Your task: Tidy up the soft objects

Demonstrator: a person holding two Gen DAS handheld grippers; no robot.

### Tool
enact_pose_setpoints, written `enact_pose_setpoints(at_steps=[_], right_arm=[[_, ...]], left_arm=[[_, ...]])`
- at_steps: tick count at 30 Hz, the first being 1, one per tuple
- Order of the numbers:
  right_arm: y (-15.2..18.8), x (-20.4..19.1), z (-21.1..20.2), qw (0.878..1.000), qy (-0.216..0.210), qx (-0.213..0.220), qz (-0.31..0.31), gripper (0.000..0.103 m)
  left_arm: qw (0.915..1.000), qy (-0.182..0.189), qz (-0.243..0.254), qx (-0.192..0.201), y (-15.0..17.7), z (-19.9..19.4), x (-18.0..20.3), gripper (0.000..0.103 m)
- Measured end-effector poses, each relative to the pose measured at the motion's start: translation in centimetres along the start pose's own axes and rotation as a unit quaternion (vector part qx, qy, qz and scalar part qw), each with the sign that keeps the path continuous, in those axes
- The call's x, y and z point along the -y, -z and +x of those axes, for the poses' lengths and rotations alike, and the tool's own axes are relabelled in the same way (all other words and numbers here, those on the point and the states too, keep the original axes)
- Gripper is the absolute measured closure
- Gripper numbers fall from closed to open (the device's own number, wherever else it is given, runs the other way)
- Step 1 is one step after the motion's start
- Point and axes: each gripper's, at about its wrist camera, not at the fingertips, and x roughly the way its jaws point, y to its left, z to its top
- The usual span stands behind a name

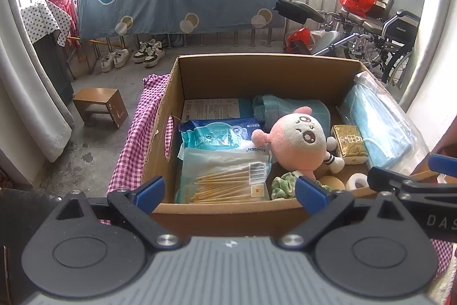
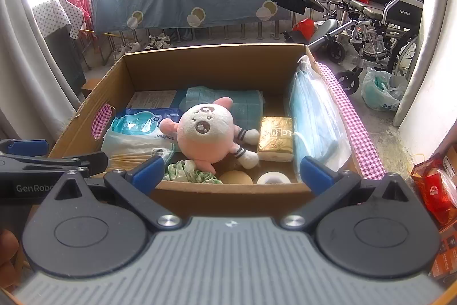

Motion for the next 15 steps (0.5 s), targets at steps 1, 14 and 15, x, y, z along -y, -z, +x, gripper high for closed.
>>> enact_pose_setpoints(at_steps=[1,14,15], right_arm=[[-0.01,0.00,0.02,1.000,0.000,0.000,0.000,0.001],[0.04,0.03,0.13,1.000,0.001,0.000,0.000,0.001],[0.03,0.04,0.14,1.000,0.001,0.000,0.000,0.001]], left_arm=[[1.0000,0.000,0.000,0.000,-0.03,0.00,-0.01,0.005],[1.0000,0.000,0.000,0.000,-0.04,0.03,-0.01,0.005],[1.0000,0.000,0.000,0.000,-0.04,0.05,-0.01,0.005]])
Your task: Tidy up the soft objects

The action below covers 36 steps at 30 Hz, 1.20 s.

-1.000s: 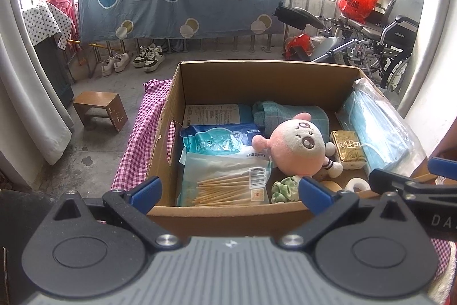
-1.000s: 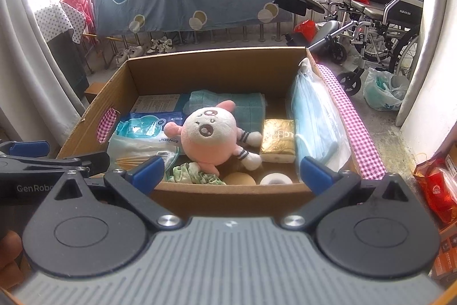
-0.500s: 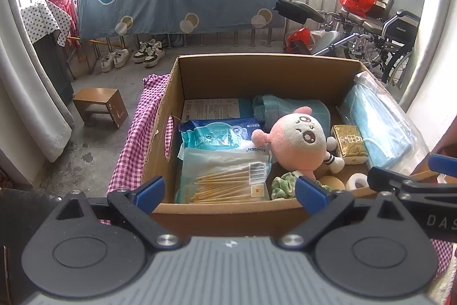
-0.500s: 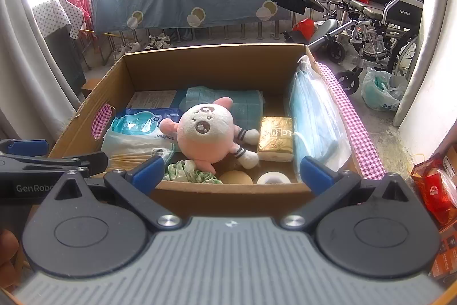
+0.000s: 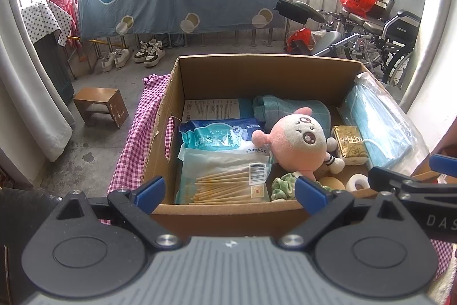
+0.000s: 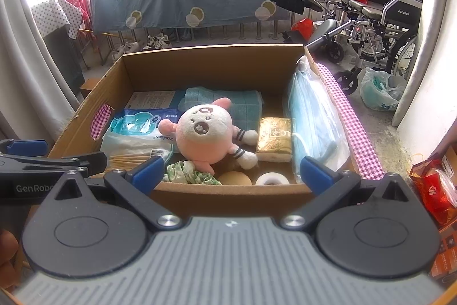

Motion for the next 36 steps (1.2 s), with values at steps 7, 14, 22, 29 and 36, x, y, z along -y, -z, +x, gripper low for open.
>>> enact_pose_setpoints(at_steps=[7,14,22,29,36], right_arm=[[0.01,0.05,-0.06,1.000,0.003,-0.001,0.002,0.001],[0.22,0.04,-0.24,1.000,0.005,-0.004,0.004,0.001],[0.18,0.12,-0.11,1.000,0.004,-0.007,0.007,0.001],[0.18,0.15,-0.10,1.000,0.004,-0.007,0.007,0.001],[0.35,0.13,-0.04,1.000,0.003,-0.010,0.011,0.001]], left_arm=[[1.0000,-0.001,0.000,-0.001,0.02,0.02,0.01,0.005],[1.0000,-0.002,-0.001,-0.004,0.10,0.17,0.14,0.006],[1.0000,-0.002,-0.001,-0.005,0.08,0.15,0.13,0.006],[1.0000,-0.002,-0.001,-0.004,0.05,0.12,0.14,0.006],[1.0000,-0.002,-0.001,-0.005,0.04,0.11,0.13,0.006]])
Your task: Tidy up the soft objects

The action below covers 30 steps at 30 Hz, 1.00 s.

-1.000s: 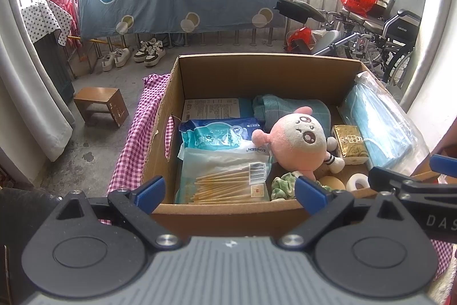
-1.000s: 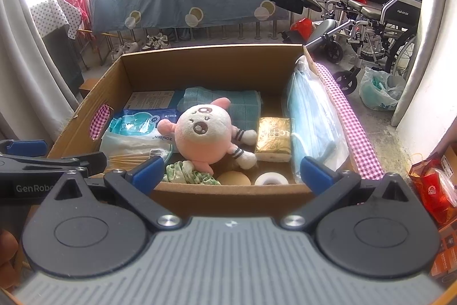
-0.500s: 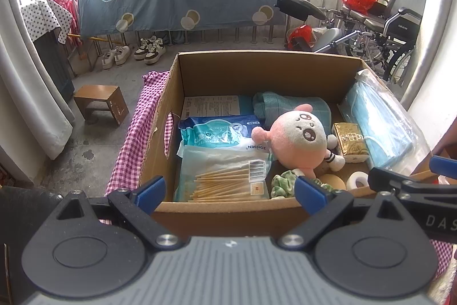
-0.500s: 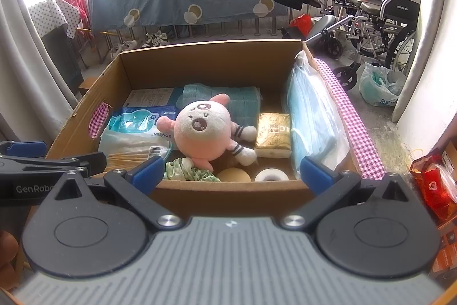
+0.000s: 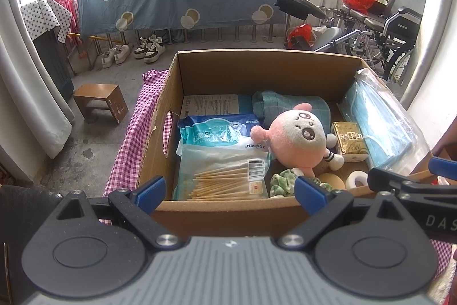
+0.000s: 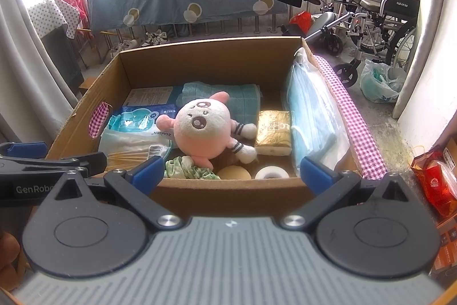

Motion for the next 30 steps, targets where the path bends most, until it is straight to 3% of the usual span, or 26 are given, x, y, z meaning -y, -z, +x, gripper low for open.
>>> enact_pose_setpoints(at_steps=[30], right_arm=[[-0.06,-0.24,0.02,1.000,0.001,-0.003,0.001,0.001]], left_arm=[[1.0000,0.001,-0.002,-0.002,0.32,0.09,-0.02,0.006]])
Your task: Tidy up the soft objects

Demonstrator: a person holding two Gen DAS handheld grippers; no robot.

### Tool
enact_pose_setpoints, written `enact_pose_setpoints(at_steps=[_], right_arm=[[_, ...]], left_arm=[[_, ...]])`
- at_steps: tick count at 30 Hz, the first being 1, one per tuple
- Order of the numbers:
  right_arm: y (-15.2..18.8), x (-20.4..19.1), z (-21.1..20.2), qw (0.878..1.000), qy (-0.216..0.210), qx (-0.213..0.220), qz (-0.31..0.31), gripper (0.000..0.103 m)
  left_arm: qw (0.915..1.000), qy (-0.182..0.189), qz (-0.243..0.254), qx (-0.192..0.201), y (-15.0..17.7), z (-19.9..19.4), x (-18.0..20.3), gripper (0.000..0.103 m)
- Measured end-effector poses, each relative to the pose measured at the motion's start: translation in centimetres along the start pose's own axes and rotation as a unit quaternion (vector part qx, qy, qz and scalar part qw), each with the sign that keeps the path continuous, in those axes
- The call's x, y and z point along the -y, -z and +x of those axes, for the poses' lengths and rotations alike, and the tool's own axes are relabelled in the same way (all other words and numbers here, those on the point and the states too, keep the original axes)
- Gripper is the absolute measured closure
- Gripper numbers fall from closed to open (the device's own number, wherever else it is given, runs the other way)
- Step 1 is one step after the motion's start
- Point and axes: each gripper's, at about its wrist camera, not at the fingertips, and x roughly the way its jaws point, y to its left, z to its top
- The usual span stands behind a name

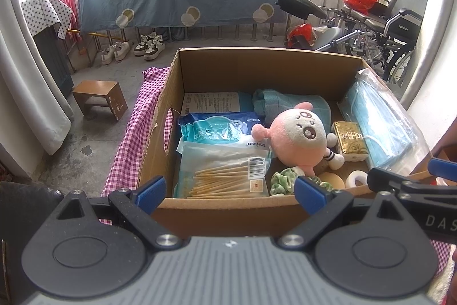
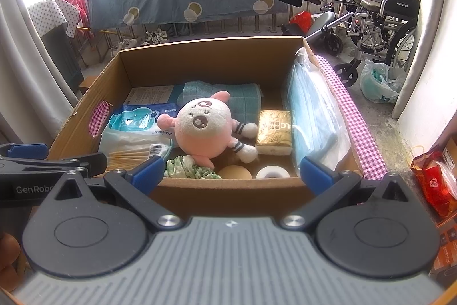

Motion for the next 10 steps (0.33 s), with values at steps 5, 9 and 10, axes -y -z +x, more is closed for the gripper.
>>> enact_pose_setpoints(at_steps=[5,9,10], right_arm=[[0.00,-0.02,-0.04,1.000,0.001,0.001,-0.001,0.001],[-0.10,-0.09,-0.17,1.000,0.000,0.002,-0.003,0.001],[-0.15,-0.10,-0.24,1.000,0.000,0.003,-0.003,0.001]], left_arm=[[1.0000,0.000,-0.001,0.001,0.16,0.00,0.08,0.006],[1.0000,0.001,-0.001,0.001,0.39,-0.16,0.21,0.006],[1.0000,0.000,-0.001,0.002,0.34,-0.14,0.16,0.006]])
